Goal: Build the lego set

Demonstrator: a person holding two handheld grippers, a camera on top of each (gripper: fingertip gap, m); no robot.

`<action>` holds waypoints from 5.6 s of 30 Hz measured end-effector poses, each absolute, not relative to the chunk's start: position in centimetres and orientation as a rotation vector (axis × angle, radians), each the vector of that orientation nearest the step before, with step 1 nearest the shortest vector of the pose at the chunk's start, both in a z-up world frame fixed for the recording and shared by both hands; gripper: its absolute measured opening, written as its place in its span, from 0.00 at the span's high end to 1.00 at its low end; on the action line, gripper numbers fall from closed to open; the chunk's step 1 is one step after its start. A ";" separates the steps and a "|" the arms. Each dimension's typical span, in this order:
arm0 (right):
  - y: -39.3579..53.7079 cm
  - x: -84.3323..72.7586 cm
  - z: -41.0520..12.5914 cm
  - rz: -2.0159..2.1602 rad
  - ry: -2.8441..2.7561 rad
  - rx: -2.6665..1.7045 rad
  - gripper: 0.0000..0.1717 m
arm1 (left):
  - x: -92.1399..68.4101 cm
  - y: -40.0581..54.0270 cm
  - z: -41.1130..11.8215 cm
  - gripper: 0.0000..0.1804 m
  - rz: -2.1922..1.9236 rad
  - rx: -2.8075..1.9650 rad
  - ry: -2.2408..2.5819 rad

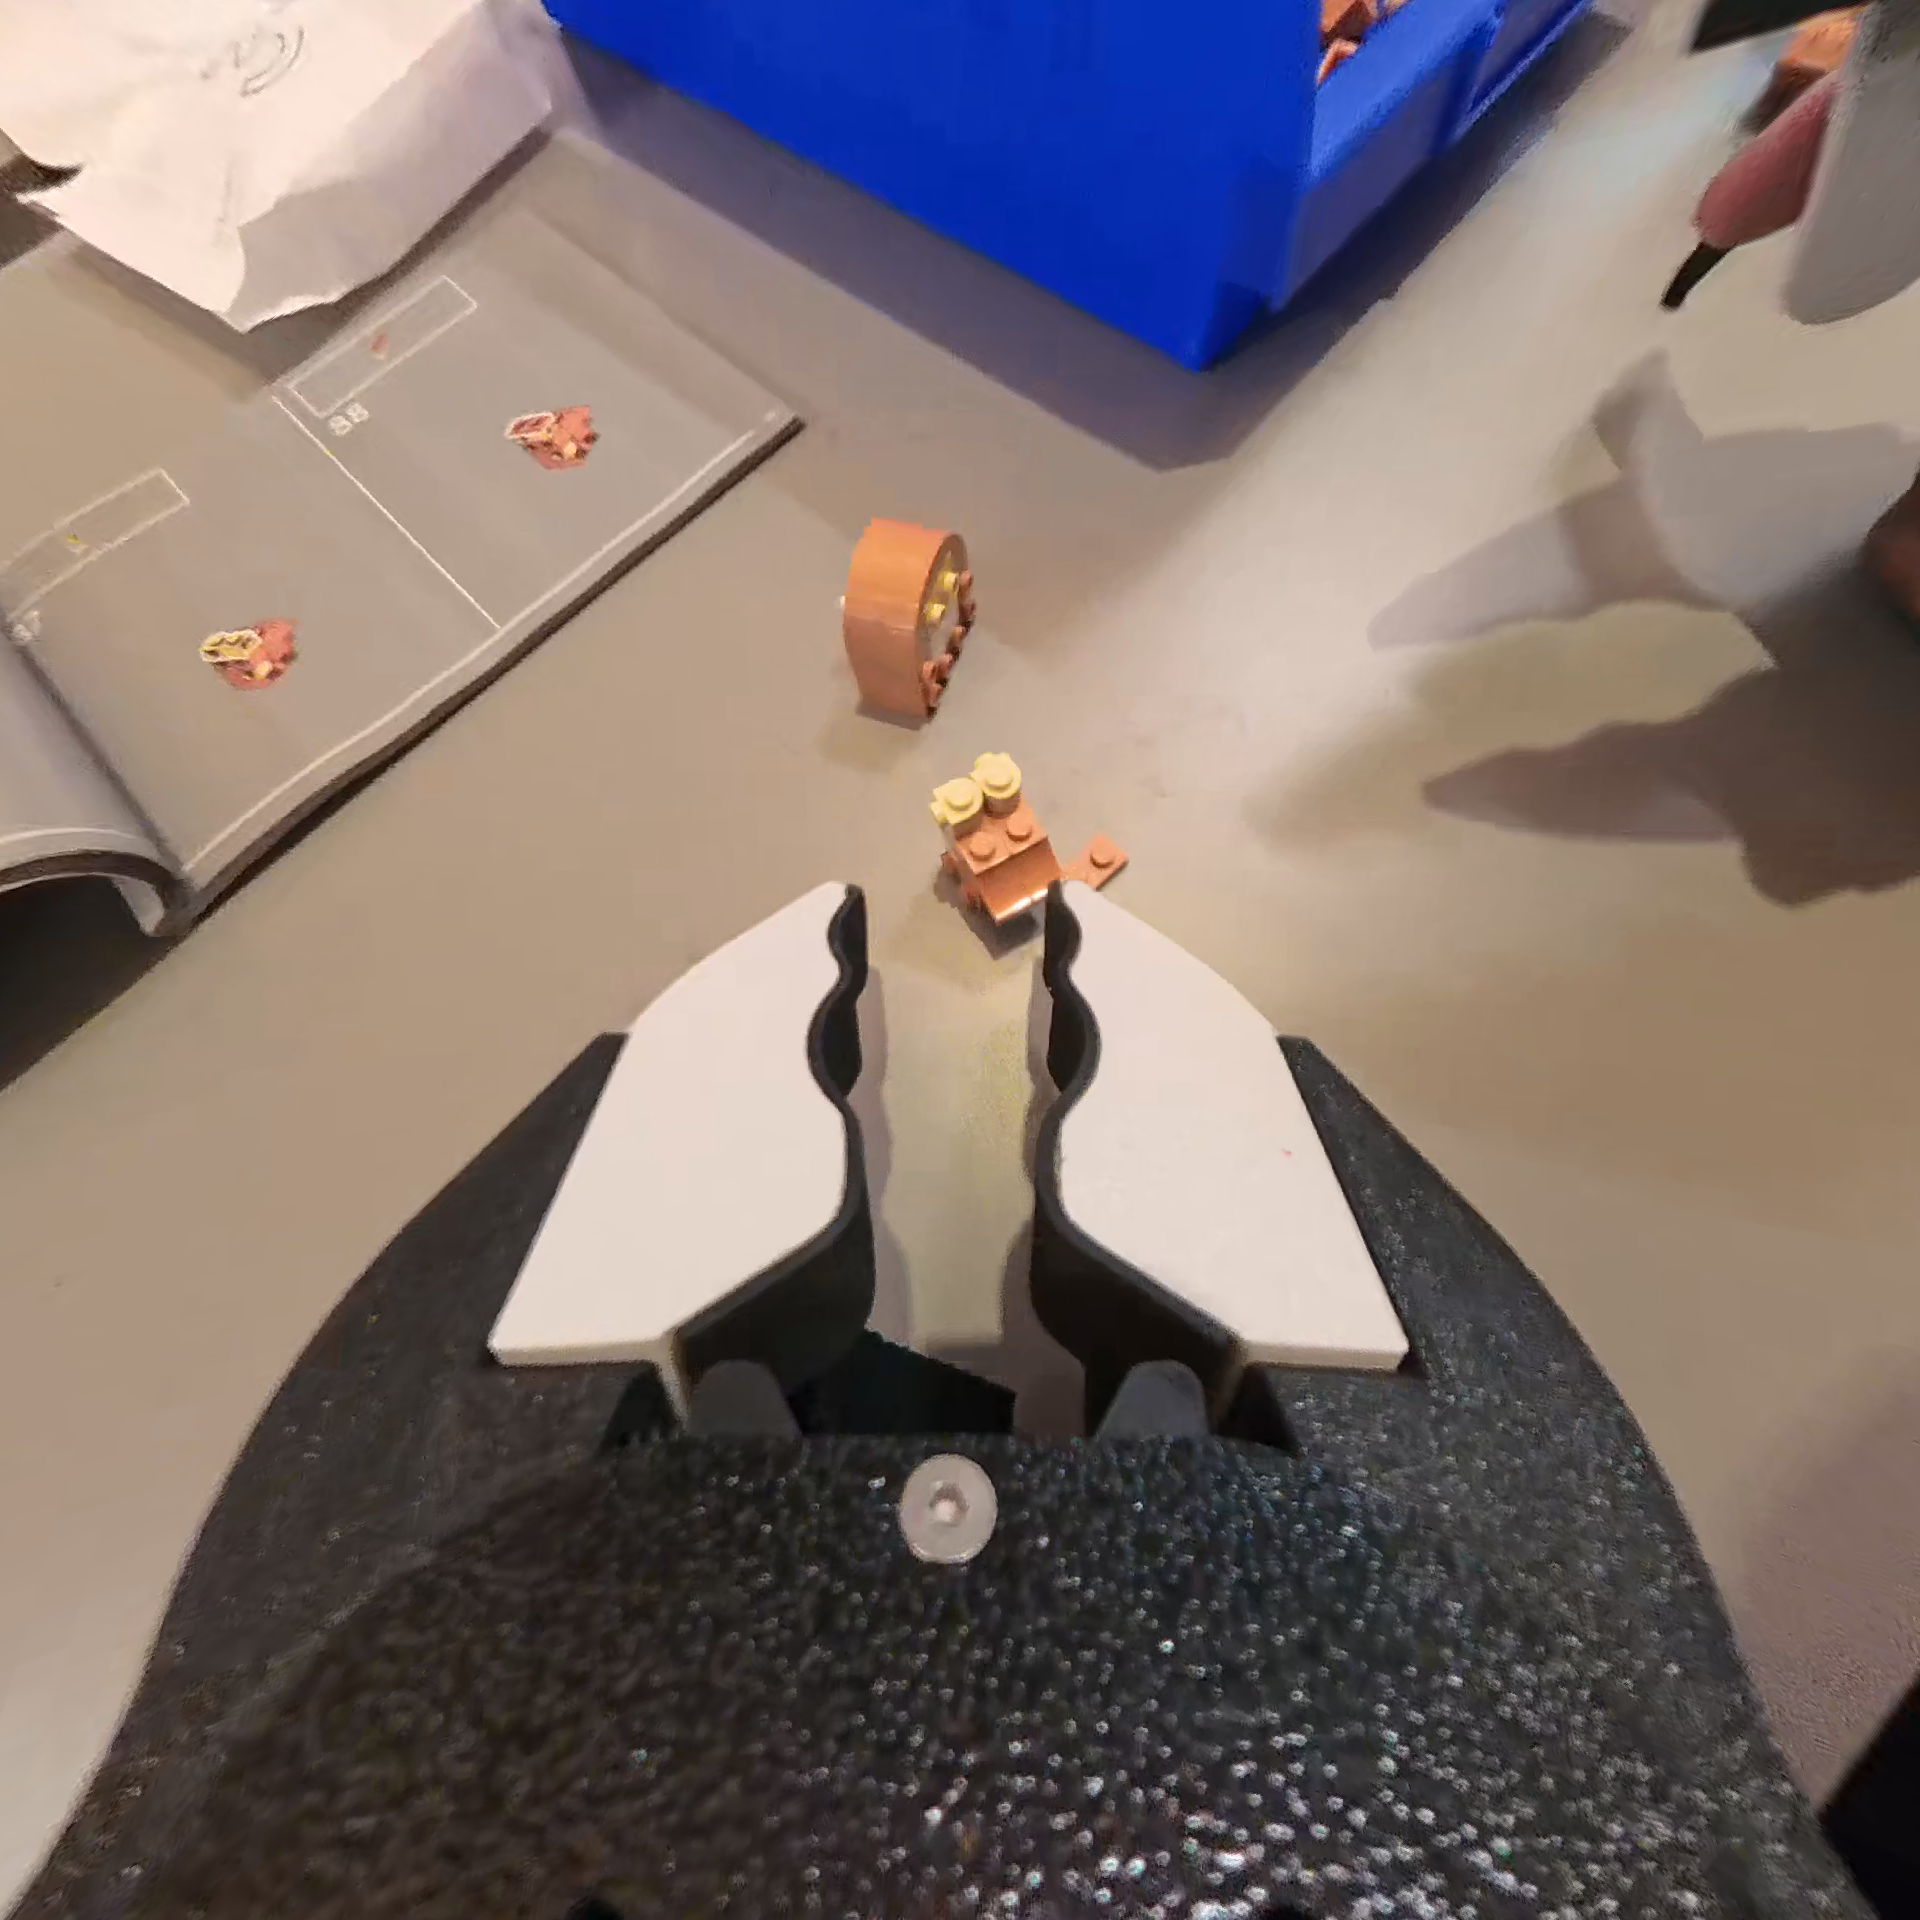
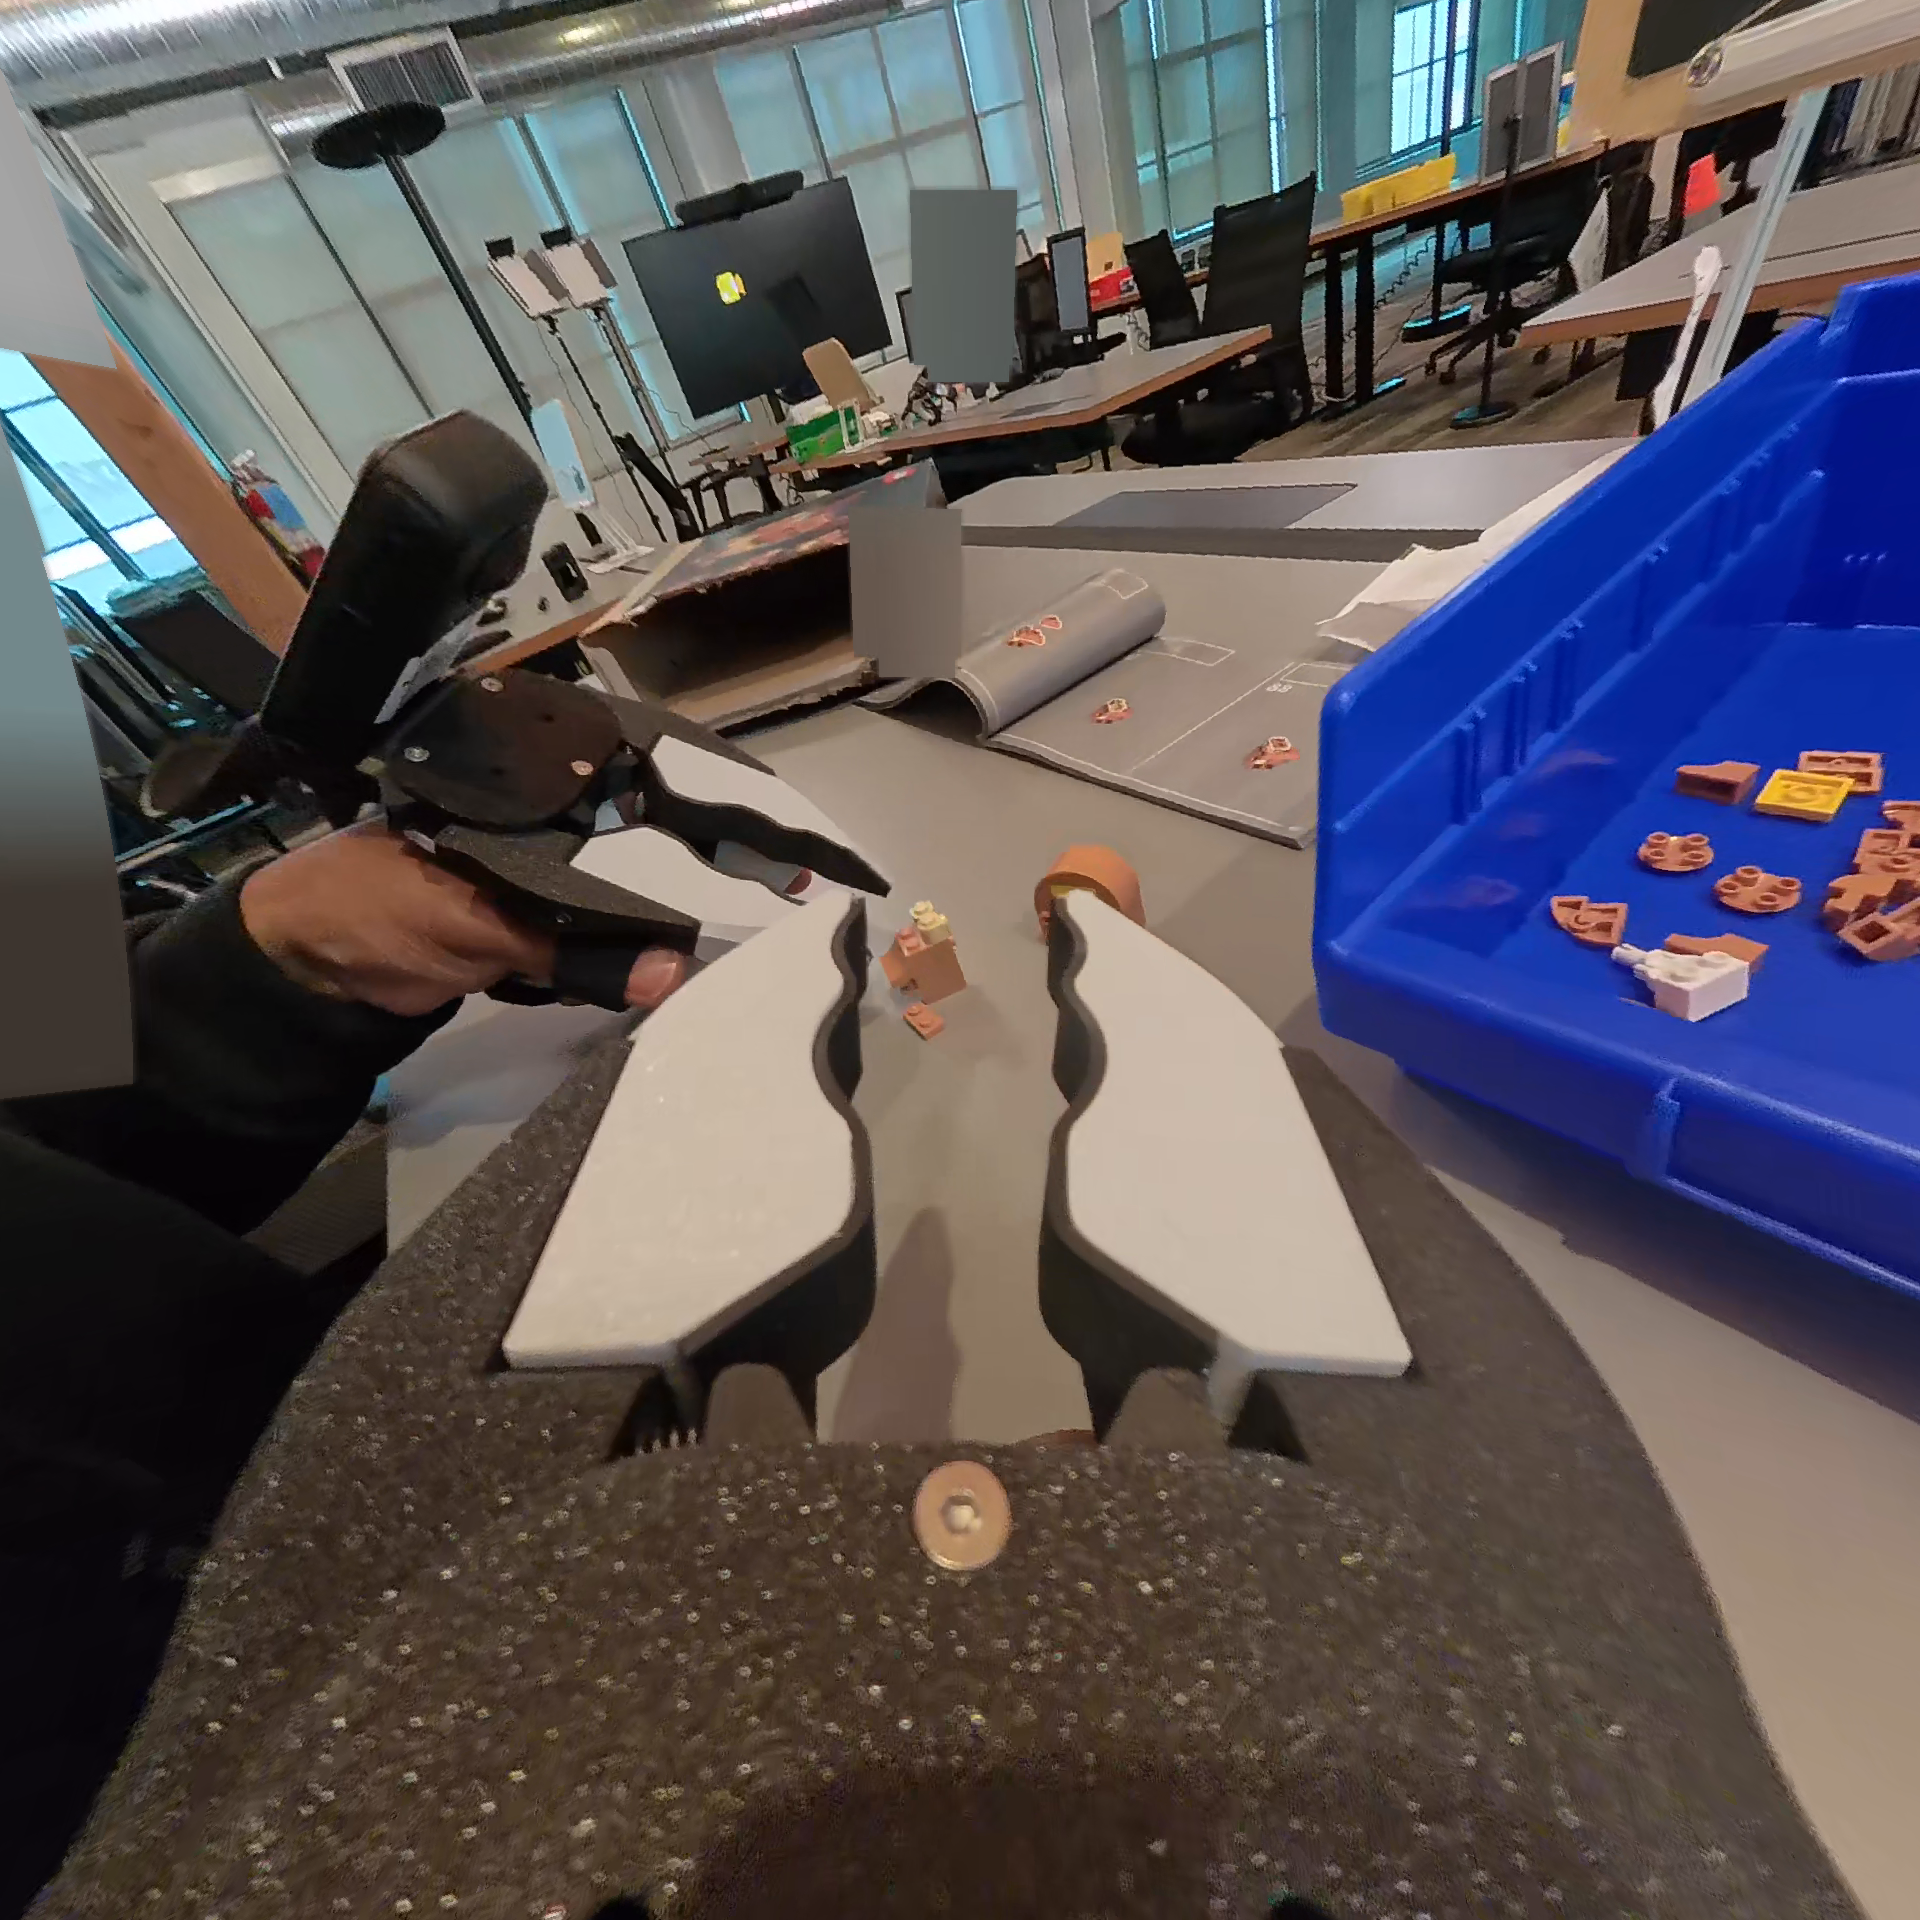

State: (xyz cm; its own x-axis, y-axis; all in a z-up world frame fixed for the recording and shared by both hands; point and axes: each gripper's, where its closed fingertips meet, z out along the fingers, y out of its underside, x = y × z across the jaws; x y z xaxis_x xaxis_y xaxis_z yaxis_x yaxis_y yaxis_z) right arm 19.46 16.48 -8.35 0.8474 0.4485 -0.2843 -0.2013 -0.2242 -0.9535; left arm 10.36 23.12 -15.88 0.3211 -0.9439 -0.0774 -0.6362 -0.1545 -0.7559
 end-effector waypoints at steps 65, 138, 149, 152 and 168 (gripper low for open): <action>20.8 12.8 -17.3 0.323 -1.171 -2.187 0.89 | 10.3 25.1 -16.0 0.91 -0.808 -1.255 2.071; 17.7 6.8 -15.3 0.509 -2.148 -1.666 0.95 | 6.3 17.7 -17.0 0.91 -1.076 -0.896 2.483; 17.4 6.8 -15.2 0.511 -2.164 -1.649 0.95 | 6.3 17.6 -17.0 0.91 -1.079 -0.893 2.486; 17.4 6.7 -15.2 0.511 -2.167 -1.646 0.95 | 6.3 17.6 -17.0 0.91 -1.080 -0.893 2.486; 17.6 6.7 -15.2 0.510 -2.158 -1.641 0.93 | 6.4 17.6 -17.0 0.91 -1.090 -0.898 2.483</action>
State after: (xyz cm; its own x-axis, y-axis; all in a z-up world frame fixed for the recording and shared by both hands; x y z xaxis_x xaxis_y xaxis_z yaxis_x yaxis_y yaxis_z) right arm 6.73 17.56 -15.20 -0.2457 0.9660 0.0802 0.8280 0.2522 -0.5008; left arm 6.35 17.56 -17.03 -0.7660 -0.6428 -0.0100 -0.4279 0.5213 -0.7384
